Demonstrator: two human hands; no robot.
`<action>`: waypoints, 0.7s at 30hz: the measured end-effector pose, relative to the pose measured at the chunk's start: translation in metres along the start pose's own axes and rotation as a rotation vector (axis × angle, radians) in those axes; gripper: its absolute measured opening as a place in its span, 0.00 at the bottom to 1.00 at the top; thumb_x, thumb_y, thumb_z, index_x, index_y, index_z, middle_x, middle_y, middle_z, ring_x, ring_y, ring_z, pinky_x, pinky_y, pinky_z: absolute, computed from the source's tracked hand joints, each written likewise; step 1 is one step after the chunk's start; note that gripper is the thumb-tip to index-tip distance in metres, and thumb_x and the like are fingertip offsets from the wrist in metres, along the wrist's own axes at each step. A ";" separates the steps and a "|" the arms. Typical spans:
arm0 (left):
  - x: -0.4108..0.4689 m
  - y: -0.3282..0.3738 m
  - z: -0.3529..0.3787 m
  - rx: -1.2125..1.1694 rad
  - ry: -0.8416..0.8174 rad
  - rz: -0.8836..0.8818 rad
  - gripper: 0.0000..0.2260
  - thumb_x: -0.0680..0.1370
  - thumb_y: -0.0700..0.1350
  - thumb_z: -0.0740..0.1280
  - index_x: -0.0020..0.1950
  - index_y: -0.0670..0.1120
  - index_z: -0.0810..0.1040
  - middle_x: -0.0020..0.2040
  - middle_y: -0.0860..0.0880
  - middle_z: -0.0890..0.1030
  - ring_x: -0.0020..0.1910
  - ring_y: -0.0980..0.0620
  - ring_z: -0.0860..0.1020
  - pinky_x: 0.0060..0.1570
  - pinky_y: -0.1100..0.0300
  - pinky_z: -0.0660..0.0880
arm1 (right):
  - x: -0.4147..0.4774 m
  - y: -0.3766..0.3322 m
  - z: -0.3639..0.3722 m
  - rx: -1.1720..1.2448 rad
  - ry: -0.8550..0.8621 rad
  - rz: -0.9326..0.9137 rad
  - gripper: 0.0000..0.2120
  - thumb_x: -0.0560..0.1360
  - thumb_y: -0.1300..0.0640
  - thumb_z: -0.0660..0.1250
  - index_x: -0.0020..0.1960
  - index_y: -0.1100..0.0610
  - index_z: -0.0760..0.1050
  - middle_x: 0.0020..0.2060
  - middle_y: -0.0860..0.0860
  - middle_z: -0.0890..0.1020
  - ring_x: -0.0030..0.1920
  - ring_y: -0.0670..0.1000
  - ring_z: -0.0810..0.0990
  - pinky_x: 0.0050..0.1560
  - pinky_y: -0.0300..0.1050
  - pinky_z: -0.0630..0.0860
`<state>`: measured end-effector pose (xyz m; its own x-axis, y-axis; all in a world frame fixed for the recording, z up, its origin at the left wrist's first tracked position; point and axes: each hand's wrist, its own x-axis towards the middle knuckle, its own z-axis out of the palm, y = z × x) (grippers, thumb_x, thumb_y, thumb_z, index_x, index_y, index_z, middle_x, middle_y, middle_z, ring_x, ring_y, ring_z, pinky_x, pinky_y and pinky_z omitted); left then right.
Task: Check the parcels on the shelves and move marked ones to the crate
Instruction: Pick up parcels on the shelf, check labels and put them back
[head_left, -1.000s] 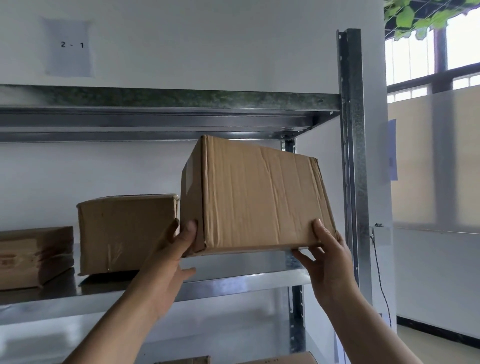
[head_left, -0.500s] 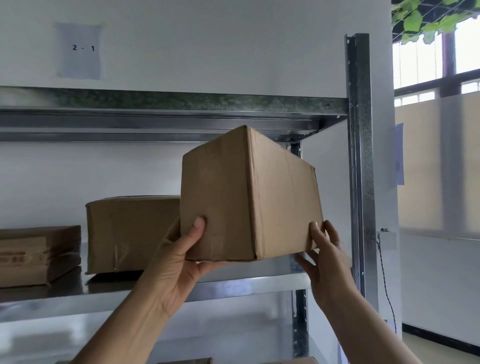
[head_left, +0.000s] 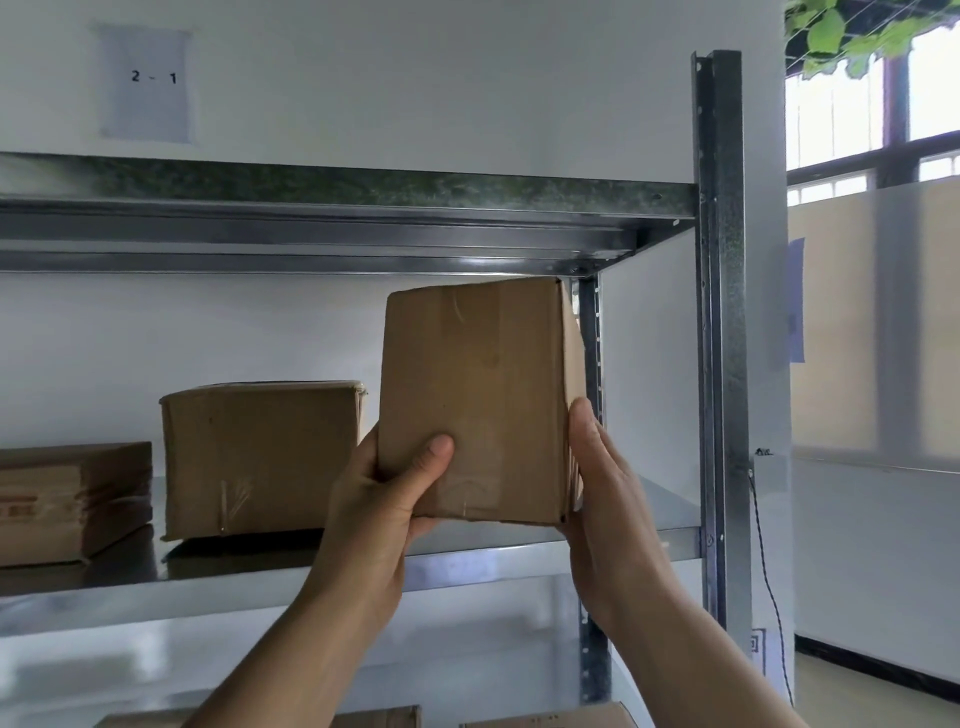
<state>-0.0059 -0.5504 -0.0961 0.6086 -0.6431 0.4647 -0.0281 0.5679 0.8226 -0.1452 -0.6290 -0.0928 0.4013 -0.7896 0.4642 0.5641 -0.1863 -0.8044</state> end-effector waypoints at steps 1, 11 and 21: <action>-0.001 0.000 0.001 0.027 0.013 0.013 0.31 0.60 0.55 0.77 0.62 0.54 0.80 0.55 0.54 0.86 0.55 0.49 0.84 0.57 0.41 0.80 | -0.002 0.000 0.001 0.004 -0.022 0.002 0.38 0.67 0.31 0.69 0.73 0.45 0.72 0.64 0.42 0.82 0.63 0.45 0.81 0.67 0.55 0.77; -0.021 0.010 0.011 0.214 -0.135 0.140 0.23 0.71 0.63 0.65 0.66 0.62 0.78 0.61 0.65 0.81 0.62 0.65 0.78 0.63 0.57 0.74 | 0.001 0.006 -0.017 0.255 0.257 -0.101 0.14 0.72 0.49 0.72 0.54 0.55 0.84 0.52 0.51 0.88 0.53 0.53 0.86 0.42 0.48 0.84; -0.009 0.006 0.009 0.393 -0.056 0.267 0.19 0.78 0.32 0.68 0.56 0.57 0.83 0.55 0.52 0.84 0.52 0.63 0.81 0.50 0.74 0.73 | 0.009 0.005 -0.033 0.387 0.318 -0.035 0.17 0.73 0.44 0.72 0.56 0.54 0.83 0.54 0.49 0.87 0.55 0.55 0.84 0.52 0.55 0.80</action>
<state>-0.0185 -0.5457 -0.0926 0.4960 -0.5340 0.6847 -0.4817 0.4869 0.7287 -0.1627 -0.6561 -0.1055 0.1715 -0.9372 0.3036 0.8237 -0.0326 -0.5660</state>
